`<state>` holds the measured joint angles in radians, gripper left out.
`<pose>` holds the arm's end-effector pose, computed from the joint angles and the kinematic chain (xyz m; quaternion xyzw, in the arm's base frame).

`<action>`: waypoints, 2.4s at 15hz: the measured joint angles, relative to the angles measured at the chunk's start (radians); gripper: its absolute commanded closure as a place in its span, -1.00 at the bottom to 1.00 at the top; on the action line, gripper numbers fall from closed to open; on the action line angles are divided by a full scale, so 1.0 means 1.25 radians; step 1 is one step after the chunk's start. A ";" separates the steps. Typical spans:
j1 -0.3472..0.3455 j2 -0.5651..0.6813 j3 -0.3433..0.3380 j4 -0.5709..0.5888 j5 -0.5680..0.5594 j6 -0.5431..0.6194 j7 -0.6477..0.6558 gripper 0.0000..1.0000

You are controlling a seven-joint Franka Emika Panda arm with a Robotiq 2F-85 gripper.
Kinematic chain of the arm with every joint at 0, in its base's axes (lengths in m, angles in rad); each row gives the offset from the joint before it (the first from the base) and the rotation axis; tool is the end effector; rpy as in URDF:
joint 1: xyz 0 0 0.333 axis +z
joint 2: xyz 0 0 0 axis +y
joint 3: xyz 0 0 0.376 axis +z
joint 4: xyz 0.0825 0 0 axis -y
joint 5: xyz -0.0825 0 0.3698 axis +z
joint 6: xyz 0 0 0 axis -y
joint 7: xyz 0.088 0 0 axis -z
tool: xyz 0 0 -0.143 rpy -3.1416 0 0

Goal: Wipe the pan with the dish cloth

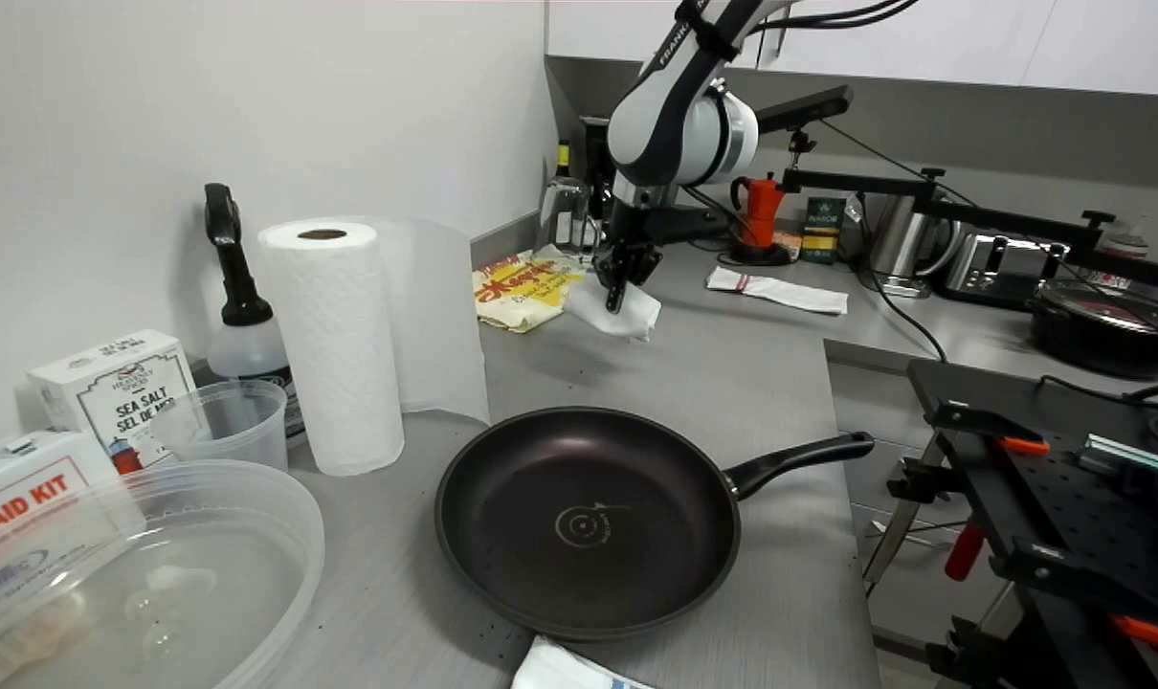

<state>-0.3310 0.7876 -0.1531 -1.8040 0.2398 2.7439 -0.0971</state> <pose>0.6199 -0.3208 0.1452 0.9594 -0.2692 0.0814 0.0211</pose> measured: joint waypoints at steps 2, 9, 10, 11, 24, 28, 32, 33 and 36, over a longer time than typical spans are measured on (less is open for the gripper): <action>0.005 0.024 -0.014 -0.012 -0.015 0.049 0.025 0.94; 0.013 0.111 -0.028 -0.020 -0.021 0.155 0.077 0.25; 0.014 0.115 -0.029 -0.020 -0.021 0.158 0.082 0.21; 0.014 0.117 -0.029 -0.019 -0.021 0.158 0.086 0.09; -0.003 0.044 0.008 -0.023 -0.056 0.029 0.035 -1.00; -0.004 -0.022 0.014 -0.042 -0.072 -0.058 -0.010 -1.00; -0.004 -0.097 0.015 -0.099 -0.085 -0.114 -0.052 -1.00; -0.004 -0.117 0.015 -0.120 -0.088 -0.120 -0.061 -1.00; -0.004 -0.174 0.012 -0.183 -0.098 -0.122 -0.076 -1.00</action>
<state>-0.3360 0.5701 -0.1380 -2.0324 0.1169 2.5908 -0.1915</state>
